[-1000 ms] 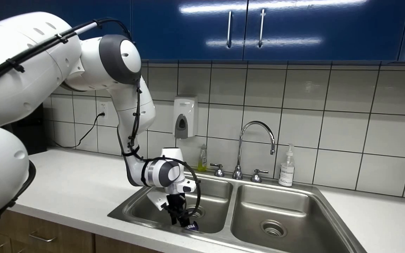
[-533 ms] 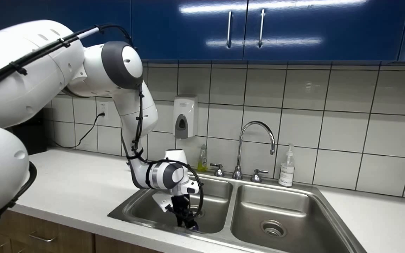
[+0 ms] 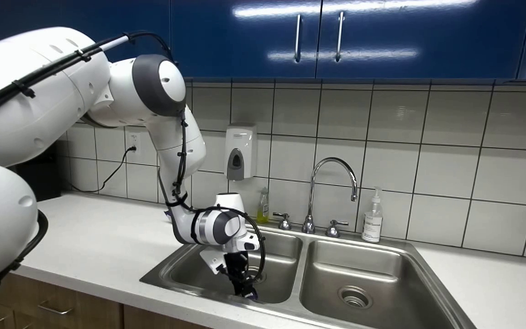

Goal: Pick up the object from the sink and put it on the counter

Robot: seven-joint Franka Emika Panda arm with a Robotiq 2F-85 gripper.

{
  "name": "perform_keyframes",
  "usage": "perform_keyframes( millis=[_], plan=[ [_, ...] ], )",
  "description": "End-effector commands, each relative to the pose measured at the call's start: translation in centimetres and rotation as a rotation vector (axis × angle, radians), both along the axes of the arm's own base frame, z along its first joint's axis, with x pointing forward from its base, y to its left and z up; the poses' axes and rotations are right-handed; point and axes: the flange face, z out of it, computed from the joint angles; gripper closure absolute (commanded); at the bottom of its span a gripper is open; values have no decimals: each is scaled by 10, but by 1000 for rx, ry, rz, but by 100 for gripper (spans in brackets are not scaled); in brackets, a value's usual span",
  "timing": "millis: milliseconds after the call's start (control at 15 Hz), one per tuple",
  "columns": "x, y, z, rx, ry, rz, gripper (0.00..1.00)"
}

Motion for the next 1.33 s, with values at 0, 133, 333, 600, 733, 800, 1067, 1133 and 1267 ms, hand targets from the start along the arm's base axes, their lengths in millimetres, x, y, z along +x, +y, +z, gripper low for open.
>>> perform_keyframes(
  millis=[0,133,333,600,733,800,1067,1133,1267],
  plan=[
    [2,-3,-5,4,9,-27,75],
    [1,-4,-6,8,12,-33,80],
    [0,-5,-7,9,15,-39,80],
    [3,-5,4,13,4,-42,80],
    [5,-5,13,4,7,-43,80],
    [4,-5,17,5,6,-44,80],
    [5,-8,41,-25,8,-48,80],
    [6,-8,46,-31,8,-48,80],
    [8,-7,60,-46,11,-45,80]
  ],
)
